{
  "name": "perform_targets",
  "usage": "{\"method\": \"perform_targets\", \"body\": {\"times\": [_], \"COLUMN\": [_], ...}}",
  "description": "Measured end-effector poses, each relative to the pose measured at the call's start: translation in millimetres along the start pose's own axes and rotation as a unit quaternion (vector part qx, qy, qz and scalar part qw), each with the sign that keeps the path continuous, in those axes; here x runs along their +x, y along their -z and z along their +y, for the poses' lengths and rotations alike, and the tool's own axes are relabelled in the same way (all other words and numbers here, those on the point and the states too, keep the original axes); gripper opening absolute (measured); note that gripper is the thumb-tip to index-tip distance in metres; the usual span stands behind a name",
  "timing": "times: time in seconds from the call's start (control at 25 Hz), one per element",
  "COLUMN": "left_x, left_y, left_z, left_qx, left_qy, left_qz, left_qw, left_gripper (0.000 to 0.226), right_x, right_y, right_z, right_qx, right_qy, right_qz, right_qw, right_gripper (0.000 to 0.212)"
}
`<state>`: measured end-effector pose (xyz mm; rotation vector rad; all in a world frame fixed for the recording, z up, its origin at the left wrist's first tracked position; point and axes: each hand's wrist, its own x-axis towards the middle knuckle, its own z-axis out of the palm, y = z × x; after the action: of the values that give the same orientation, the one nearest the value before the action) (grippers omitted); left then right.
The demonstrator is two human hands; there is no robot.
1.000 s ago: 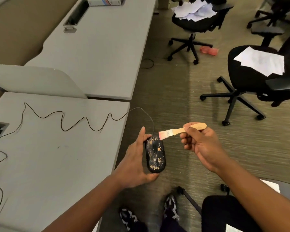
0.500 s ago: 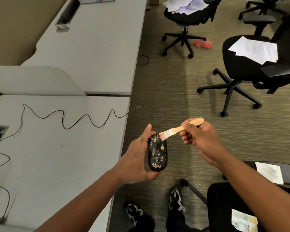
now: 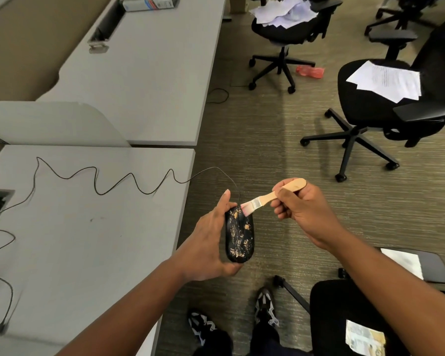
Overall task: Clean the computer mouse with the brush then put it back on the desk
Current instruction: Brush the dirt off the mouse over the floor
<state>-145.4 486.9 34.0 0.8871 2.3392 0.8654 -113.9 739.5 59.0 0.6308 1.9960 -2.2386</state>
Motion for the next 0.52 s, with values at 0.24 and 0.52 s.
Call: {"method": "perform_targets", "body": {"times": [0.24, 0.52], "left_x": [3, 6], "left_y": [-1, -3], "left_z": [6, 6], "left_qx": [-0.002, -0.005], "left_qy": [0.010, 0.033], "left_qz": [-0.002, 0.005], "left_qw": [1.000, 0.999], "left_gripper": [0.151, 0.152], "right_x": [3, 7], "right_y": [7, 14], "right_z": [-3, 4], "right_qx": [-0.012, 0.012], "right_qy": [0.022, 0.024], "right_qz": [-0.020, -0.012], "right_qw": [0.999, 1.000], "right_gripper": [0.011, 0.012]}}
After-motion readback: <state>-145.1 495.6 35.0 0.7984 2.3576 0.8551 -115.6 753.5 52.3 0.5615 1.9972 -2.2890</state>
